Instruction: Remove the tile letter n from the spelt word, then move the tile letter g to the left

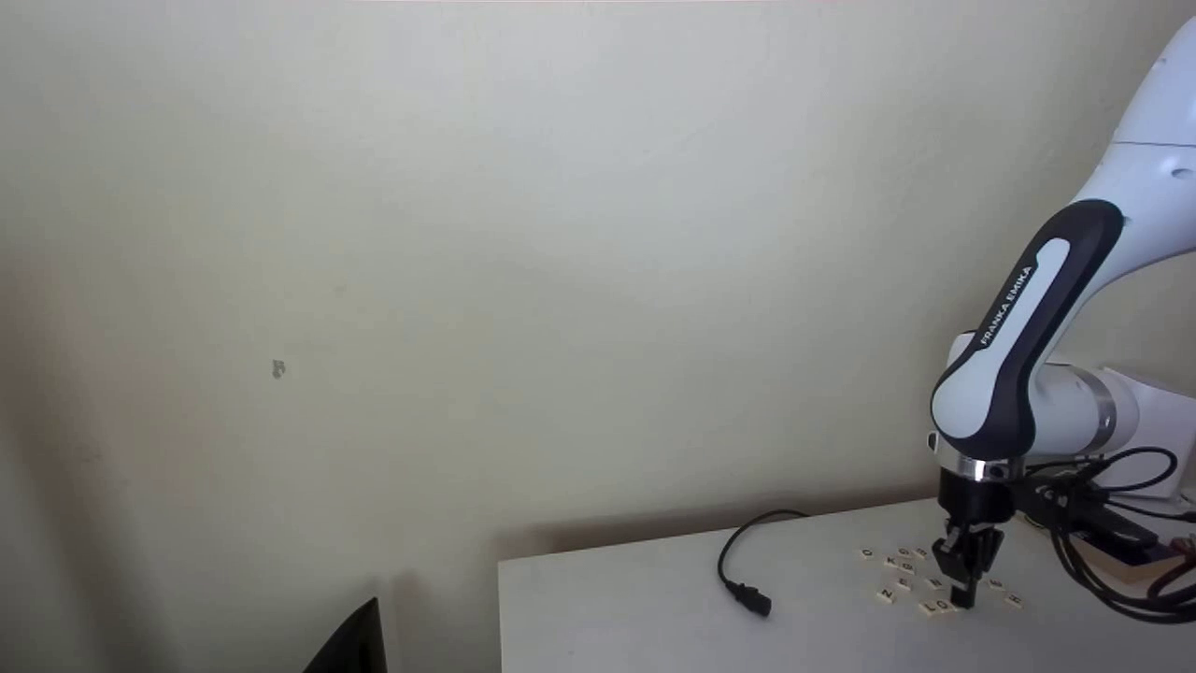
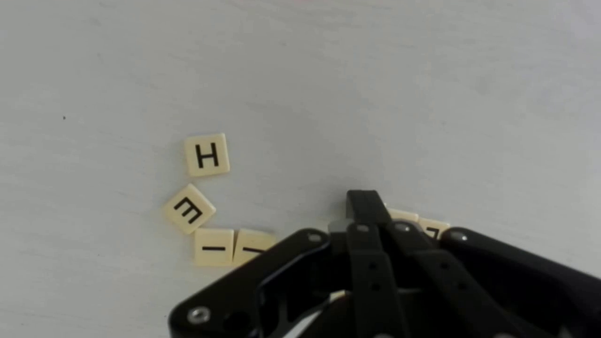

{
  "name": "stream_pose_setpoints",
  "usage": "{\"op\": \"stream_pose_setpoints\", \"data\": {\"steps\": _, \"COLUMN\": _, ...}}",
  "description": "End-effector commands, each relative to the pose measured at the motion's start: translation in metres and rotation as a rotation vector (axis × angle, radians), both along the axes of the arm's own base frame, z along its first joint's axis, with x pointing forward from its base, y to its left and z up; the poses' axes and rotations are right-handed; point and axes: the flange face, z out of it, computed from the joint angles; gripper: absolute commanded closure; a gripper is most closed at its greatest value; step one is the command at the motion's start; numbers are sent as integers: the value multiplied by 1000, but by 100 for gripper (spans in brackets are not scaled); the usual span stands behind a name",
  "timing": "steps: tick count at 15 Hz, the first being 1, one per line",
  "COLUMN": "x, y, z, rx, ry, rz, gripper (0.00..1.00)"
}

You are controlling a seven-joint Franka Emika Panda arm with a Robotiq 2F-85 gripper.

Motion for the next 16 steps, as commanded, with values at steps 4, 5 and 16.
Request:
{"op": "stream_pose_setpoints", "data": {"steps": 4, "x": -6, "y": 4, "z": 1, "rx": -6, "ry": -15, "rz": 16, "gripper": 100}}
{"op": "stream_pose_setpoints", "data": {"steps": 5, "x": -7, "y": 4, "z": 2, "rx": -6, "ry": -16, "rz": 16, "gripper": 100}}
{"op": "stream_pose_setpoints", "data": {"steps": 16, "x": -17, "y": 6, "z": 11, "rx": -18, "ry": -70, "rz": 8, "gripper": 100}}
